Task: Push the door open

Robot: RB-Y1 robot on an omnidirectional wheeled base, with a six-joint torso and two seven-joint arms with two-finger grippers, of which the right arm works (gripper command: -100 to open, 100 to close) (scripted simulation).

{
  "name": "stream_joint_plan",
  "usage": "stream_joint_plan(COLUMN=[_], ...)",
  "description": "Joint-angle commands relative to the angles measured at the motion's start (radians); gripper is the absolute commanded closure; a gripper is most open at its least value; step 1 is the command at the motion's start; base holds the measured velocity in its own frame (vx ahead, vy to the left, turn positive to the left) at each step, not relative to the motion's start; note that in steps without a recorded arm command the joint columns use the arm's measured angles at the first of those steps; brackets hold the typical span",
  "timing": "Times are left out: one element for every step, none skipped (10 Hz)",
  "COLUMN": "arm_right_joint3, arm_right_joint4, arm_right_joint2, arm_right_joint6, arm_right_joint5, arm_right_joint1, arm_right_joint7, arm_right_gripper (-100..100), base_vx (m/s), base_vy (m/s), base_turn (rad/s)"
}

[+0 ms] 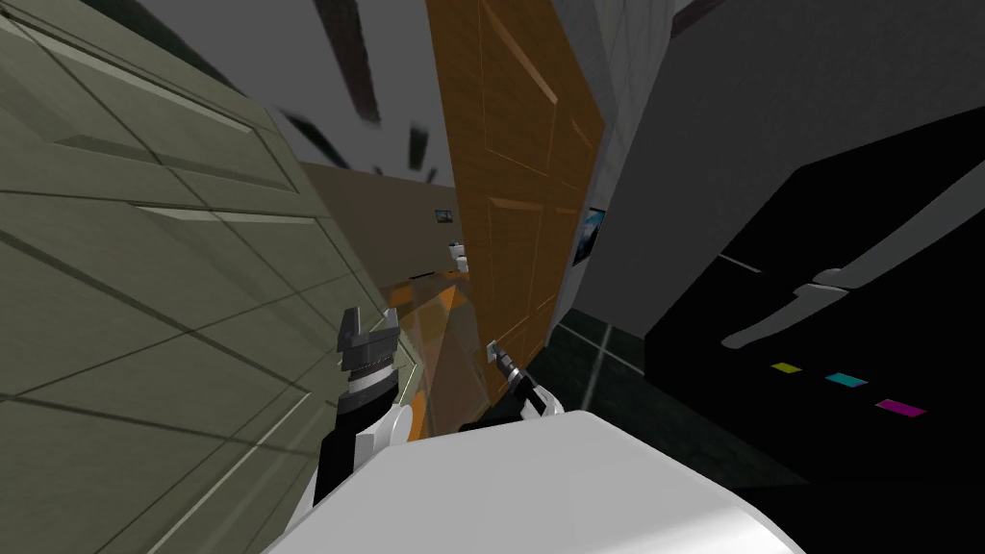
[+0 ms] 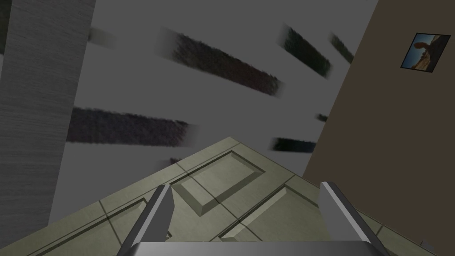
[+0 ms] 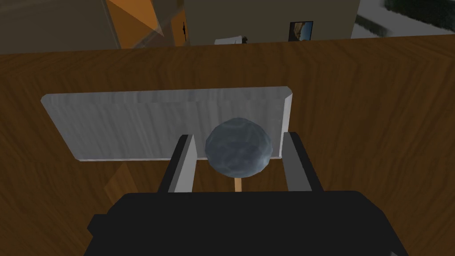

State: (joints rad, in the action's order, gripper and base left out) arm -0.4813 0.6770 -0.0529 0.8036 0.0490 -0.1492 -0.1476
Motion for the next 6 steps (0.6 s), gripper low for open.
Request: stream_joint_plan(arm_right_joint3=[0.000, 0.000, 0.000, 0.000, 0.000, 0.014], arm_right_joint4=[0.000, 0.000, 0.000, 0.000, 0.000, -0.004], arm_right_joint2=[-0.001, -0.001, -0.001, -0.001, -0.001, -0.004], arm_right_joint6=[-0.002, -0.002, -0.002, -0.002, -0.002, -0.004], arm_right_joint5=[0.000, 0.000, 0.000, 0.000, 0.000, -0.004], arm_right_joint1=[0.000, 0.000, 0.000, 0.000, 0.000, 0.001], arm_right_joint7=[0.000, 0.000, 0.000, 0.000, 0.000, 0.008], arm_right_gripper=[100, 100, 100, 100, 100, 100], base_vx=[-0.025, -0.016, -0.010, -0.007, 0.000, 0.064], base_vy=[-0.012, -0.010, -0.006, -0.003, 0.000, 0.048], base_turn=[0.013, 0.002, -0.005, -0.004, 0.000, -0.023])
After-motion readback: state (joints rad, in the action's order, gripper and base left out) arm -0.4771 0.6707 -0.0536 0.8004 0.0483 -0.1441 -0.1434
